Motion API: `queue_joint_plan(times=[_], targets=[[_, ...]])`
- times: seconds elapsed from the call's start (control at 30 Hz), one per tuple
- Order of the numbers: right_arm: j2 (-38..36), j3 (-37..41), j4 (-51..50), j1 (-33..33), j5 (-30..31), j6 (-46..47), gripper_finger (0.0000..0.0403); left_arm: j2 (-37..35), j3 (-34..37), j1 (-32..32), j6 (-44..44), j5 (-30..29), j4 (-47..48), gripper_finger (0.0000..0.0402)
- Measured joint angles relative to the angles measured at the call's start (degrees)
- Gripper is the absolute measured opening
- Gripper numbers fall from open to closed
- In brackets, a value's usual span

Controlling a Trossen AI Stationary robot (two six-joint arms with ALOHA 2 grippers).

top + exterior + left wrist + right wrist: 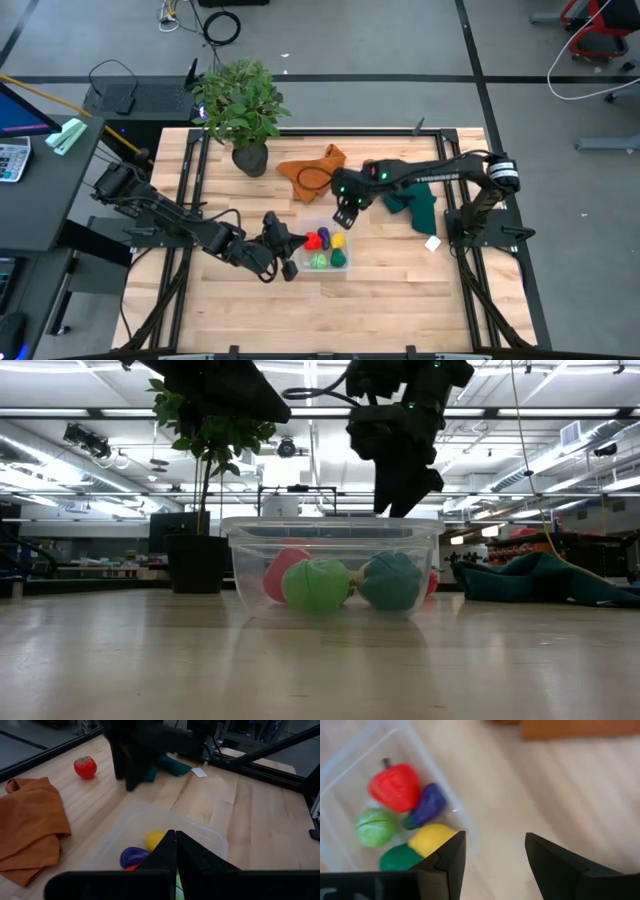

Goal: Pick and placing Produce into tupperware
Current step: Put the tomato into the transparent bin

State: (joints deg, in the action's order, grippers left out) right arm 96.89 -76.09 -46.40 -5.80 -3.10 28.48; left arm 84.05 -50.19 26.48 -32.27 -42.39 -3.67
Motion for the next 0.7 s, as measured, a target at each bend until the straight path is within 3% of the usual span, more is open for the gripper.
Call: queue_joint_plan(times=[0.23,0.53,0.7], targets=[[-3.76,0.00,-4.43,-6.99,3.65,-3.43,0.0168,0.00,0.00,-0.13,2.70,-5.46,-2.00,0.0021],[-4.39,0.00,-5.04,-15.11,3.61,-6.08,0.0168,0.00,0.00,-1.76,3.02,-12.66,-2.71,0.0005],[-3.73,0.02,-5.58,-19.53,2.50,-9.60,0.0174,0.47,-0.06,-3.95,2.77,-15.41,-2.43,0.0017]])
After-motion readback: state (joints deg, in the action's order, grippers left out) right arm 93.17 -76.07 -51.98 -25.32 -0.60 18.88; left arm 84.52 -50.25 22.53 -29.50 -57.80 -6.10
